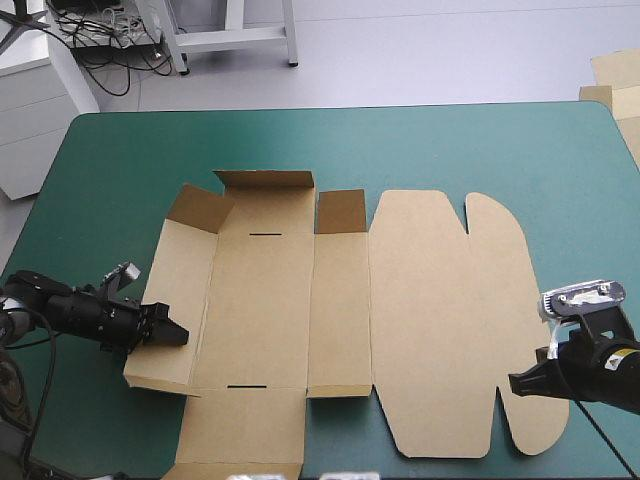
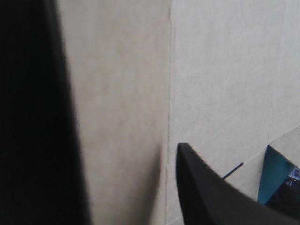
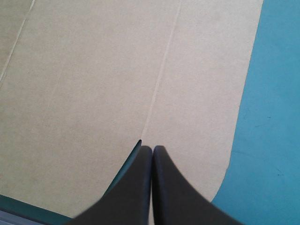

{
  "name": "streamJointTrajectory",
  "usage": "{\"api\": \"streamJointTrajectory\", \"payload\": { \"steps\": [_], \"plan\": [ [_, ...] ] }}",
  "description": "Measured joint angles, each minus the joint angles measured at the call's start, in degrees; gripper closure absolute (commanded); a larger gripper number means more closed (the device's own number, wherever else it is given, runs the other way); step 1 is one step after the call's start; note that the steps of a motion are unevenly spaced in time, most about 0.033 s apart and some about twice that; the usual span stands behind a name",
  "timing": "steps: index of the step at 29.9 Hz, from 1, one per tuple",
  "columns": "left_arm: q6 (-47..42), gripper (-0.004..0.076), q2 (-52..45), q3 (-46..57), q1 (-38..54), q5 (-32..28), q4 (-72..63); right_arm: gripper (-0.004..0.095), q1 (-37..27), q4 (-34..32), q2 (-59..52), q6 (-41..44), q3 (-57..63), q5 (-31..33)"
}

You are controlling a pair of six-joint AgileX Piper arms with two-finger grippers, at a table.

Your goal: Fold the box

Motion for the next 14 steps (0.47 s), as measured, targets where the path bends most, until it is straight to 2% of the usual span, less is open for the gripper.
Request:
{"api": "streamJointTrajectory", "payload": {
  "steps": [1,14],
  "plan": [
    [0.0,0.0731,0.03,0.16,0.0,-0.12,0.09,0.0928,0.0,0.06,0.0,0.0,0.0,0.0],
    [0.16,0.0734,0.11,-0.37,-0.16,1.26,0.24,0.0928,0.0,0.32,0.0,0.0,0.0,0.0]
  ]
}}
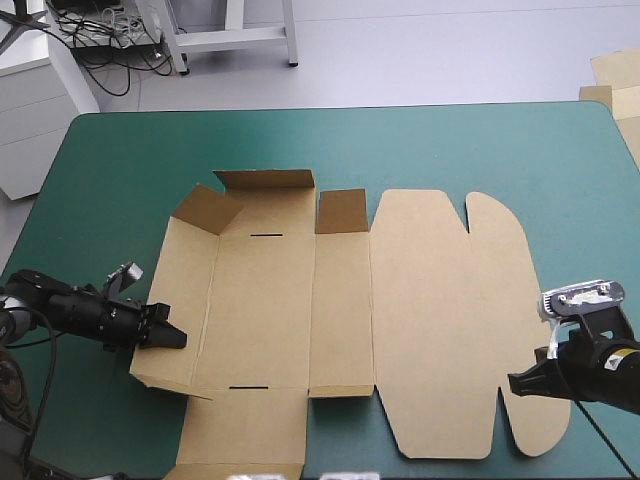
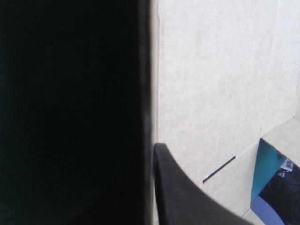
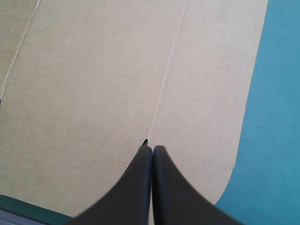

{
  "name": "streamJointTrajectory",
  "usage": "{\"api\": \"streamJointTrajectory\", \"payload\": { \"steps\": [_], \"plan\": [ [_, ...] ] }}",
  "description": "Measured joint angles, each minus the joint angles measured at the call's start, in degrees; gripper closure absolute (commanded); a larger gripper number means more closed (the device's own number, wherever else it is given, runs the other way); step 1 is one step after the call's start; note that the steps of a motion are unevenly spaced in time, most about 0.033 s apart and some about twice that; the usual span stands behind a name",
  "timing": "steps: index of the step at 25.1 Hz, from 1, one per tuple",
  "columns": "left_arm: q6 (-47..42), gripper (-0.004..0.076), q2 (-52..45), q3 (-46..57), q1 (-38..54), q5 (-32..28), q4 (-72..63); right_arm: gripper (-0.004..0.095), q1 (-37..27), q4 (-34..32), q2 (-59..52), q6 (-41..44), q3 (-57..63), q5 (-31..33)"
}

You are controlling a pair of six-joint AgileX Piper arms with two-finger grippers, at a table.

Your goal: Fold the box

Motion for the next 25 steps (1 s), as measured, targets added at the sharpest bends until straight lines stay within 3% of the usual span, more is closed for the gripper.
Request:
{"api": "streamJointTrajectory", "payload": {
  "steps": [6,14,20,25],
  "plan": [
    [-3.46,0.0734,-0.28,-8.42,-4.22,-0.54,7.65,0.0928,0.0,0.0,0.0,-0.12,0.0,0.0],
    [-11.42,0.0734,-0.61,-28.12,-23.5,-4.17,26.44,0.0928,0.0,0.0,0.0,-0.16,0.0,0.0],
    [-13.46,0.0734,-0.61,-40.35,-46.83,-13.19,46.33,0.0928,0.0,0.0,0.0,-0.16,0.0,0.0],
    [-16.71,0.0734,-0.61,-41.47,-59.17,-21.26,61.18,0.0928,0.0,0.0,0.0,-0.16,0.0,0.0]
  ]
}}
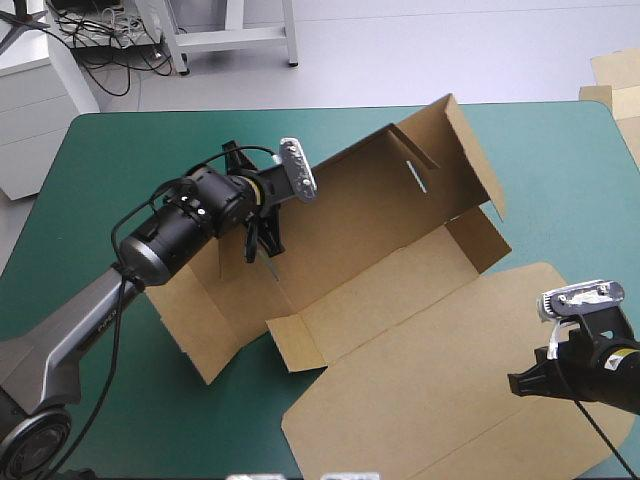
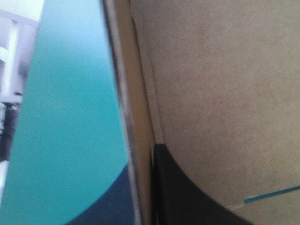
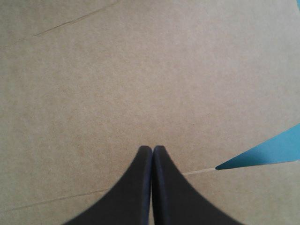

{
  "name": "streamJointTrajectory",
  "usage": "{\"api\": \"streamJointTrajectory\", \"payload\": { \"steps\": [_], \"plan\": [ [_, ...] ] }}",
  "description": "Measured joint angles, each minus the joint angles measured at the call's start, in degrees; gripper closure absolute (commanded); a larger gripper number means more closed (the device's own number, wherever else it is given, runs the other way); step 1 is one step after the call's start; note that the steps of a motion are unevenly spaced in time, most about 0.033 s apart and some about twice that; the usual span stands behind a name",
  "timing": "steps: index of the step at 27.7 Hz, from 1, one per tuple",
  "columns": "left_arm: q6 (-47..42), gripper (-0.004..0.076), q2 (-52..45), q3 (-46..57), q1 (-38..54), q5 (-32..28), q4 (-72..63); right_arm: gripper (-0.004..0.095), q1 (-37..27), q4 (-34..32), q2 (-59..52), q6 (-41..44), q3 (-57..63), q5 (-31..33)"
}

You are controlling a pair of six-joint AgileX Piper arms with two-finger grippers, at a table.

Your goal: Fold the box

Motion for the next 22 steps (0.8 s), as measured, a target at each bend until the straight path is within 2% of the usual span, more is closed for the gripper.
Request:
{"api": "streamJointTrajectory", "payload": {
  "steps": [3,8,18,20,22],
  "plan": [
    [-4.74,0.0734,0.0,-0.05,-6.75,-2.3,11.85,0.0928,0.0,0.0,0.0,0.0,0.0,0.0],
    [-12.21,0.0734,0.0,-0.07,-12.6,-3.79,26.48,0.0928,0.0,0.52,0.0,0.0,0.0,0.0],
    [-17.9,0.0734,0.96,0.4,-17.82,-3.93,33.65,0.0928,0.0,1.74,0.0,0.06,0.0,0.0],
    [-22.45,0.0734,1.72,1.15,-18.17,-3.95,37.52,0.0928,0.0,1.93,0.0,0.06,0.0,0.0],
    [-31.04,0.0734,2.98,3.49,-19.07,-3.8,46.85,0.0928,0.0,2.18,0.0,0.06,0.0,0.0]
  ]
}}
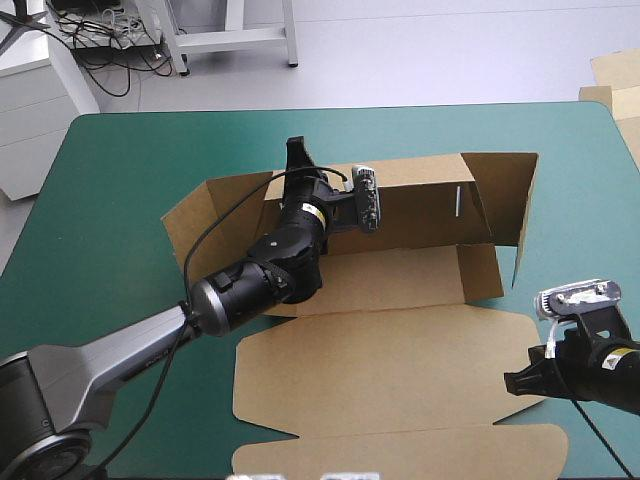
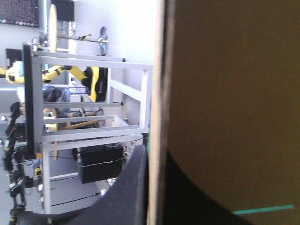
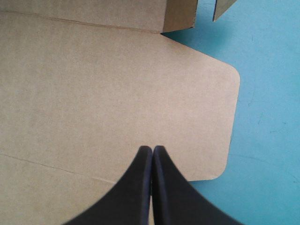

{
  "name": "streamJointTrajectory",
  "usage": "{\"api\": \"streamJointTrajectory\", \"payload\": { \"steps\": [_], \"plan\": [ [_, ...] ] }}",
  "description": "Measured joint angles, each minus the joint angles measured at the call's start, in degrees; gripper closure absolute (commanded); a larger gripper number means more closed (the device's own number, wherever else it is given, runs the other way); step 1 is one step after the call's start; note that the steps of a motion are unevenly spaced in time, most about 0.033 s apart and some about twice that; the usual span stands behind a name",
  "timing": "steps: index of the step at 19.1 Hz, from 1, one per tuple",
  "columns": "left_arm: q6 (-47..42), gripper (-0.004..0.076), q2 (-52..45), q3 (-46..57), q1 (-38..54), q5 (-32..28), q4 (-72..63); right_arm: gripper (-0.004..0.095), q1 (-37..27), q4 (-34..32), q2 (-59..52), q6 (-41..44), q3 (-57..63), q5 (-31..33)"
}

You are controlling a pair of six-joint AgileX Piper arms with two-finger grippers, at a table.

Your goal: Fold the box

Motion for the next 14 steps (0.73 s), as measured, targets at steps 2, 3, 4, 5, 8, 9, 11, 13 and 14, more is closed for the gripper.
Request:
{"api": "streamJointTrajectory", "payload": {
  "steps": [2,3,4,5,8,9,11,13,14],
  "plan": [
    [-7.54,0.0734,0.64,3.36,-1.77,-0.27,9.5,0.0928,0.0,0.41,0.0,0.05,0.0,0.0],
    [-11.39,0.0734,0.7,5.44,-3.03,-1.04,14.55,0.0928,0.0,0.61,0.0,0.12,0.0,0.0],
    [-12.9,0.0734,0.78,6.17,-3.45,-1.54,16.24,0.0928,0.0,0.68,0.0,0.12,0.0,0.0],
    [-14.62,0.0734,1.12,7.67,-4.09,-2.07,19.8,0.0928,0.0,0.89,0.0,0.16,0.0,0.0],
    [-15.92,0.0734,3.51,8.7,-4.28,-0.83,23.12,0.0928,0.0,1.04,0.0,0.16,0.0,0.0],
    [-16.18,0.0734,4.13,8.75,-4.28,-0.47,23.47,0.0928,0.0,1.09,0.0,0.16,0.0,0.0],
    [-18.04,0.0734,5.27,8.86,-4.39,0.2,24.62,0.0928,0.0,1.09,0.0,0.16,0.0,0.0],
    [-19.86,0.0734,5.53,8.86,-4.41,0.2,24.84,0.0928,0.0,1.25,0.0,0.16,0.0,0.0],
    [-20.59,0.0734,5.53,8.86,-4.41,0.2,24.89,0.0928,0.0,1.28,0.0,0.16,0.0,0.0]
  ]
}}
